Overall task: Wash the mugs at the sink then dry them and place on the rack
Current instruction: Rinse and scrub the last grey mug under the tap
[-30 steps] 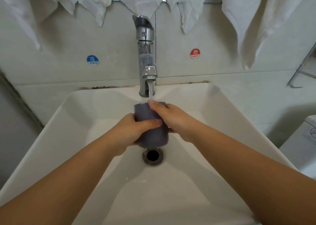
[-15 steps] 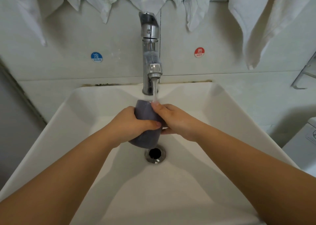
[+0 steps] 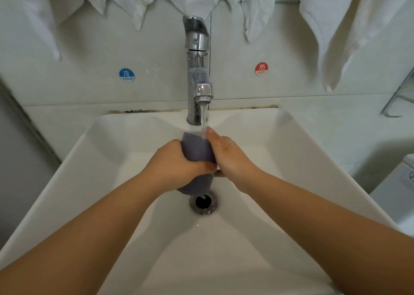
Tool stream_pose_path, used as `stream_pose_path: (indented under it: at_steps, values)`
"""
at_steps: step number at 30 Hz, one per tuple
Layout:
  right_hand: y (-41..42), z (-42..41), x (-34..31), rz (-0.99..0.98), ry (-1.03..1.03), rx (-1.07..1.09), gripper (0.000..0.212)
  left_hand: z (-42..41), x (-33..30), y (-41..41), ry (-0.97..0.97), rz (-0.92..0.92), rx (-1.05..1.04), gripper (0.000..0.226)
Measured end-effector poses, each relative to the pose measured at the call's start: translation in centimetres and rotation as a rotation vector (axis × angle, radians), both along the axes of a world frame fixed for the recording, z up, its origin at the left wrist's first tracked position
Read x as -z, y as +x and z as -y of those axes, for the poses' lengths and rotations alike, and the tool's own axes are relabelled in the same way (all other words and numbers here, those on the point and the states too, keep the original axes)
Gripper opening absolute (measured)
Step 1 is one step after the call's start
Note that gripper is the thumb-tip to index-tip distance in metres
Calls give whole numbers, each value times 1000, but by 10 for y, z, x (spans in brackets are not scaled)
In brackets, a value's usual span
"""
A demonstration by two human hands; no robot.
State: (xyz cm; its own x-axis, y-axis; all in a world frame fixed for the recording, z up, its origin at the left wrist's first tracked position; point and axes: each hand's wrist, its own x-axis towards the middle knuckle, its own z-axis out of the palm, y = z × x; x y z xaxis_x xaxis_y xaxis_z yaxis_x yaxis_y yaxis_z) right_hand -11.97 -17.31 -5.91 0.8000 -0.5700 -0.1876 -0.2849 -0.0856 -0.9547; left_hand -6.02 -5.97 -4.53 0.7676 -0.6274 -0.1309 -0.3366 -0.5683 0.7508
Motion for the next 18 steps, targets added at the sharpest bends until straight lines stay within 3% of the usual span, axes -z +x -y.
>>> stream_pose_path:
  at_steps: [2, 3, 5, 8, 11, 16, 18]
  values:
    - [0, -2, -1, 2, 27, -44, 109, -2, -1, 2, -13, -11, -10, 56]
    - [0, -3, -3, 0, 34, -48, 111, -1, -1, 2, -15, -3, -10, 51]
    - [0, -2, -6, -14, 87, -19, 95, 1, 0, -2, 5, 44, -2, 38]
    - [0, -1, -9, -54, 140, 27, 62, 5, 2, -6, 30, 114, 20, 39]
    - [-6, 7, -16, -39, 160, -74, 59, 1, -2, -1, -4, 78, 24, 49]
    - [-21, 30, -27, 70, 468, -306, 30, -11, -9, 12, -115, 2, 73, 53]
    - [-20, 29, -25, 27, 452, -329, 28, -10, -7, 11, -94, 43, 114, 53]
